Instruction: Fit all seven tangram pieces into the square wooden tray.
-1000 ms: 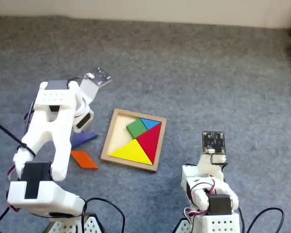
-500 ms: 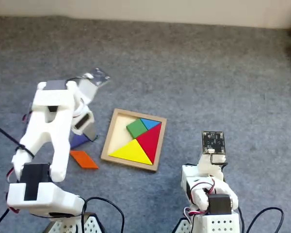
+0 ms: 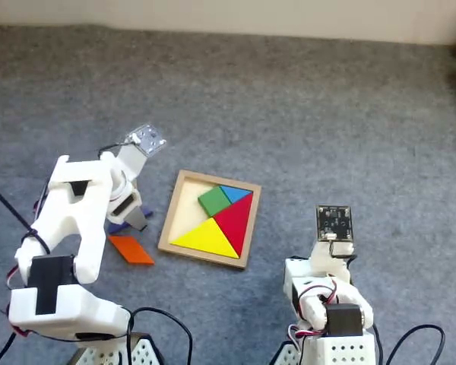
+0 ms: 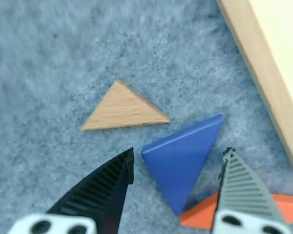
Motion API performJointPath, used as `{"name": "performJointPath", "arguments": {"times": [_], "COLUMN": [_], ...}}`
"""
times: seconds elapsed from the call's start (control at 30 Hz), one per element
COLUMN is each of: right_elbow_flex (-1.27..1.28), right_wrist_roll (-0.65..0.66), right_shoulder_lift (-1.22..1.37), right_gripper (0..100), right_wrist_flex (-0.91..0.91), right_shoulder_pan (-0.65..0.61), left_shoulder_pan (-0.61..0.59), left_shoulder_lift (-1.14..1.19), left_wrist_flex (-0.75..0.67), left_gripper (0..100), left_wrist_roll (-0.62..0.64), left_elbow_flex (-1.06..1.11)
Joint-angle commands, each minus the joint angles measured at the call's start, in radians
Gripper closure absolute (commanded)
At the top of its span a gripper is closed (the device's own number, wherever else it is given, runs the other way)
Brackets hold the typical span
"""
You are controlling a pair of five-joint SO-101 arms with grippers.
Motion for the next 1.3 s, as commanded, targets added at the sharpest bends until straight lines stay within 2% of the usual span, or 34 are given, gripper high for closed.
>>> {"name": "performJointPath", "arguments": {"times": [0.0,0.3,0.47,0.57,0.83,1.17,1.27], "right_elbow_flex": [0.148,0.148,0.148,0.148,0.148,0.148,0.148], "right_wrist_roll": [-0.009,-0.009,-0.009,-0.009,-0.009,-0.008,-0.008], "right_shoulder_lift": [-0.008,-0.008,-0.008,-0.008,-0.008,-0.008,-0.008], "right_gripper": [99.3,99.3,99.3,99.3,99.3,99.3,99.3], "right_wrist_flex": [0.004,0.004,0.004,0.004,0.004,0.004,0.004], "right_shoulder_pan": [-0.008,-0.008,-0.008,-0.008,-0.008,-0.008,-0.008], "left_shoulder_pan": [-0.010,0.022,0.024,0.028,0.074,0.119,0.165], "left_shoulder_lift": [0.016,0.202,0.214,0.176,-0.056,-0.073,-0.067], "left_wrist_flex": [-0.011,0.137,0.152,0.157,0.183,0.232,0.232], "left_gripper": [72,79,86,88,88,88,88], "left_wrist_roll": [-0.012,-0.009,-0.006,-0.002,0.150,0.161,0.163], "left_elbow_flex": [-0.013,-0.209,-0.228,-0.185,-0.128,-0.202,-0.248]}}
